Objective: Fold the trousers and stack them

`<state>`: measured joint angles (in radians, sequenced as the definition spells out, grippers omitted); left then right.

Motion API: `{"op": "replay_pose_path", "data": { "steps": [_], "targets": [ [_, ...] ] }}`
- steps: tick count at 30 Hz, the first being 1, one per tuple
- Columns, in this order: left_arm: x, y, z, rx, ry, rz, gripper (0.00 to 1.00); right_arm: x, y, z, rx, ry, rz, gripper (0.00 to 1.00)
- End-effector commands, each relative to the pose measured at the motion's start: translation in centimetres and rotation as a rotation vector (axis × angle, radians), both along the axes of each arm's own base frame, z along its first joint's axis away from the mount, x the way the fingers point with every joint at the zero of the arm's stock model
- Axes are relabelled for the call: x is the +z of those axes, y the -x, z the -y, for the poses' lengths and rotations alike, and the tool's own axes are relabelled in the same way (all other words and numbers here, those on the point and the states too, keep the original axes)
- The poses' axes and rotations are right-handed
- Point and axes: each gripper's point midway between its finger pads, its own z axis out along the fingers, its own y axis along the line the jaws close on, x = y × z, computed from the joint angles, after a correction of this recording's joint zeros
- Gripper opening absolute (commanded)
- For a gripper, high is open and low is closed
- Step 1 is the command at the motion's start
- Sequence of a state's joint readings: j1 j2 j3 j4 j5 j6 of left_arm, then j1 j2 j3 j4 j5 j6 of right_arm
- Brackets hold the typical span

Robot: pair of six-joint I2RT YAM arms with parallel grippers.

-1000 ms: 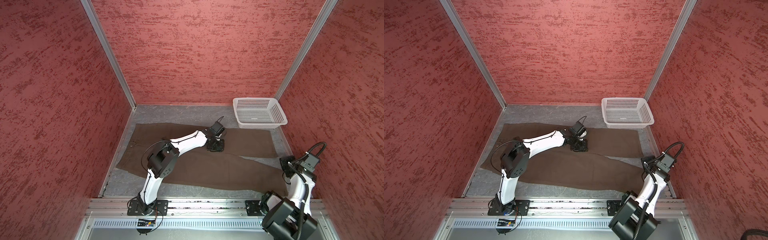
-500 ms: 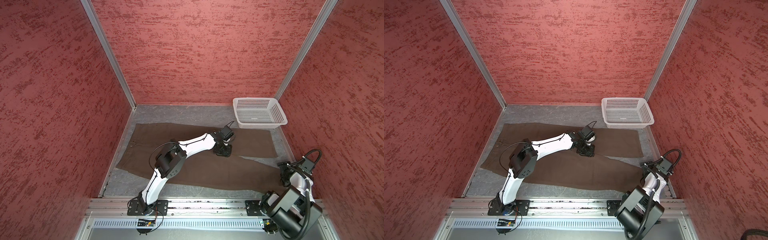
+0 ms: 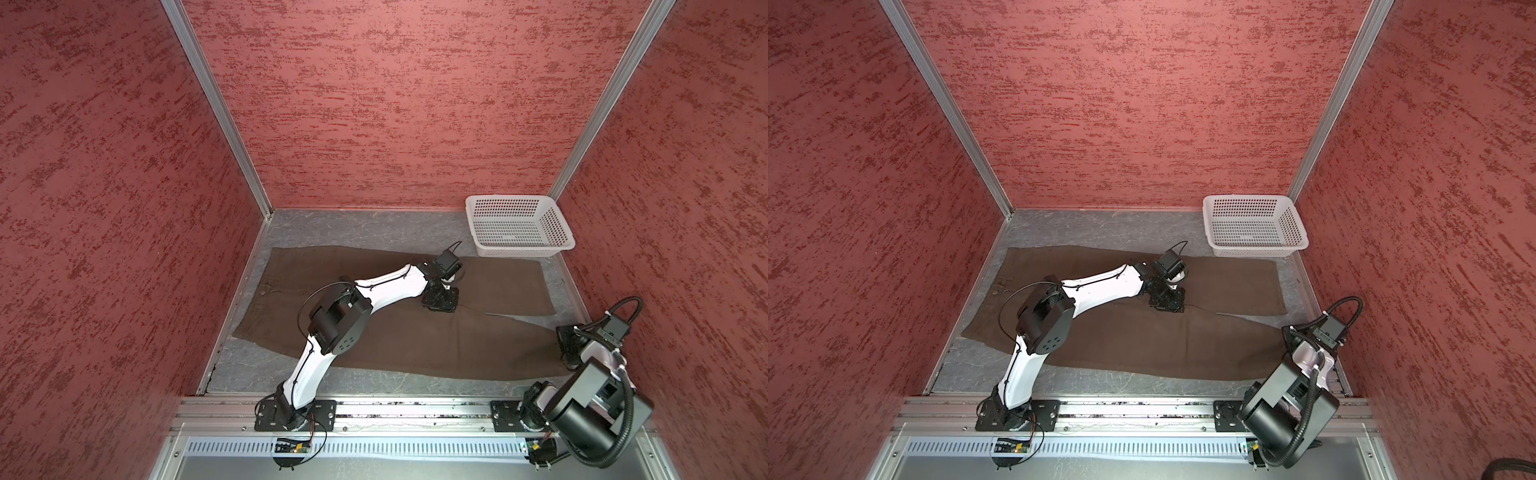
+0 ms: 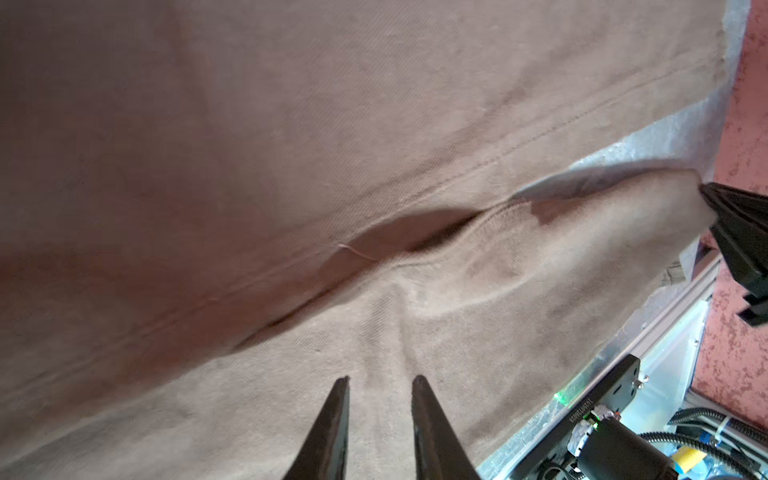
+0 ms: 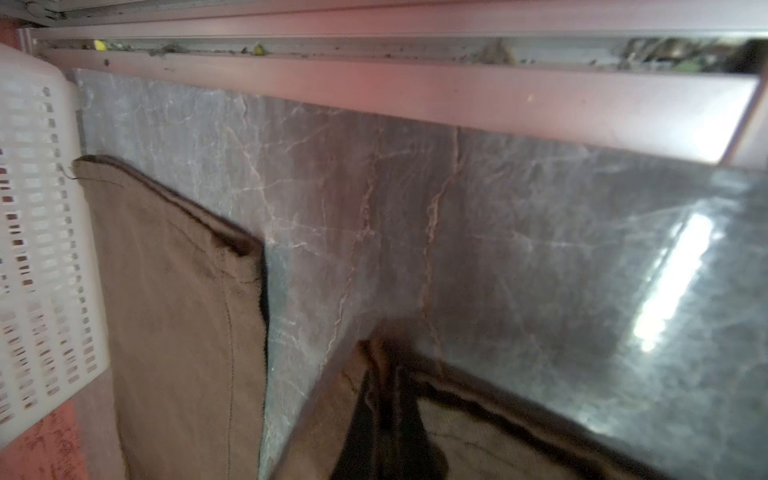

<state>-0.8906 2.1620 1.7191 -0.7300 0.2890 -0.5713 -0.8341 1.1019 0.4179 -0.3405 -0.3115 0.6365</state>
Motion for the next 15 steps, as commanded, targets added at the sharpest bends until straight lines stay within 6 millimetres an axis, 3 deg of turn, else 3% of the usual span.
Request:
{"op": "replay_pose_path", "data": {
  "steps": [1,8,15],
  "targets": [
    [-1.2,-0.3,-0.2,0.018,0.001,-0.021,0.28,2.0,-0.6,0.0,0.019,0.040,0.064,0.00],
    [-1.2,-0.4,-0.6,0.033,0.004,-0.019,0.28,7.3,0.6,1.1,-0.035,0.214,0.109,0.00],
    [-1.7,0.0,-1.1,0.031,0.001,-0.030,0.28,5.9,4.5,1.0,-0.170,0.226,-0.018,0.00]
  ]
}}
